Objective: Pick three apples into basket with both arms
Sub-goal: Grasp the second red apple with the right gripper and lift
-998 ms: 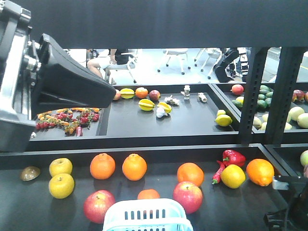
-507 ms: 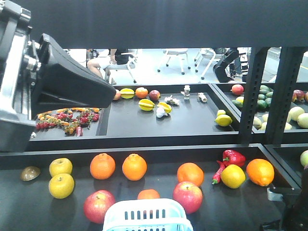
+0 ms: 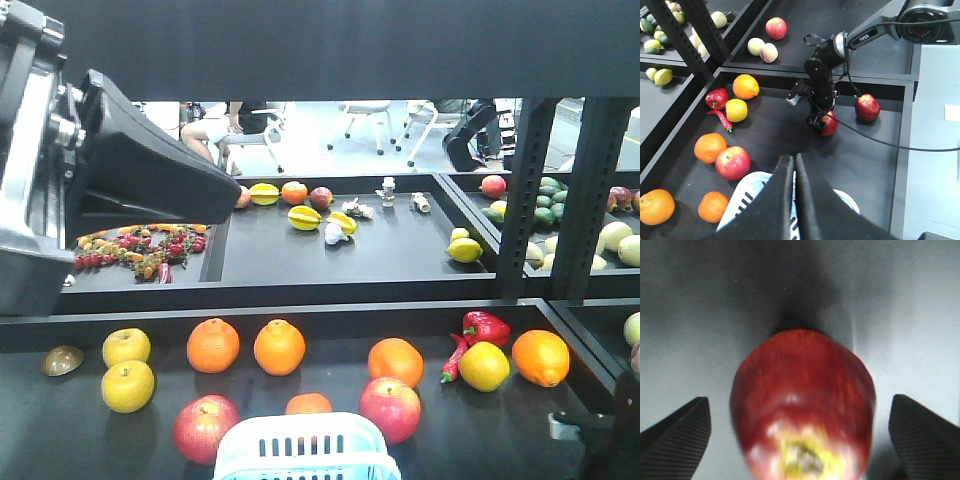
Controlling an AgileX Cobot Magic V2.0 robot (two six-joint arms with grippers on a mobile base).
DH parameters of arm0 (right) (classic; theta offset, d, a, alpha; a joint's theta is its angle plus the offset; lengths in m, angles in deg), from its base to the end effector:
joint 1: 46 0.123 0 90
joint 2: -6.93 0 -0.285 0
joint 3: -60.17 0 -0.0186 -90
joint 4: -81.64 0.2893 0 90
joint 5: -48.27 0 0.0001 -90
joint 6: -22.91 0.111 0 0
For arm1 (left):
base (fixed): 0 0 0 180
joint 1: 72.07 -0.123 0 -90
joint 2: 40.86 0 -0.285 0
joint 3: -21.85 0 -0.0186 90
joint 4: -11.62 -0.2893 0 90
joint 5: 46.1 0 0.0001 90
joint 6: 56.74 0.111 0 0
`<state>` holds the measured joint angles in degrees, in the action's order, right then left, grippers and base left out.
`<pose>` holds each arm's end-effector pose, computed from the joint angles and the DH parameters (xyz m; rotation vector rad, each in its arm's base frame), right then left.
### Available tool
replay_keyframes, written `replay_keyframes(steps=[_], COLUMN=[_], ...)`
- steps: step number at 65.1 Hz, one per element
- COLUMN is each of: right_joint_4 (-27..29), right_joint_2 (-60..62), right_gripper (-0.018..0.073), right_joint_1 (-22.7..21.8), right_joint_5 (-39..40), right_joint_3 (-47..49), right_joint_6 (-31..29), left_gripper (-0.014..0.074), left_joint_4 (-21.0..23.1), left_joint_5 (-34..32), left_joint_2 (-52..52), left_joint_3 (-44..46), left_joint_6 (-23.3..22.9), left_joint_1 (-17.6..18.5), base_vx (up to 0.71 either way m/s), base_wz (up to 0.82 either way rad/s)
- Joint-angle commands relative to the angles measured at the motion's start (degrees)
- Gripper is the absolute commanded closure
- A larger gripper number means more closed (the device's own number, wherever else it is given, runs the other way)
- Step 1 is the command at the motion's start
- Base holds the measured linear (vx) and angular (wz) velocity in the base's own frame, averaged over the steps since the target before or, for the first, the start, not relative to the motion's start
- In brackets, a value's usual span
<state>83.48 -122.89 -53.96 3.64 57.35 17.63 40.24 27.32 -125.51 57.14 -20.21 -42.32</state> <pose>0.4095 -0.0547 0.0488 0.1068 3.0896 0.0270 0.2053 -0.1761 0.5590 1.2412 1.6709 -0.5224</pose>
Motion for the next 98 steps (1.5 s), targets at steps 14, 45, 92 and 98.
replay_keyframes(steps=[14,45,92,98], right_joint_4=[1.22,1.46,45.49,46.28], right_joint_2=[1.67,2.74,24.82,23.39], right_gripper=[-0.0014,0.0216,0.023,0.0233], right_joint_1=[-0.3,-0.3,7.82,12.93], right_joint_5=[0.61,1.34,-3.51,-5.51], right_joint_3=[1.5,1.5,8.51,14.23], right_joint_6=[-0.47,-0.41,-29.23,-28.79], left_gripper=[0.0604,0.0604,0.0604,0.0604], left_joint_4=[1.99,1.99,1.99,1.99], left_joint_5=[-1.96,-1.96,-1.96,-1.96], left_joint_2=[1.13,1.13,1.13,1.13], left_joint_3=[1.37,1.37,1.37,1.37], left_joint_6=[-0.59,-0.59,-0.59,-0.59], left_joint_1=[0.26,0.26,0.26,0.26], base_vx=[0.0,0.0,0.0,0.0], base_wz=[0.0,0.0,0.0,0.0])
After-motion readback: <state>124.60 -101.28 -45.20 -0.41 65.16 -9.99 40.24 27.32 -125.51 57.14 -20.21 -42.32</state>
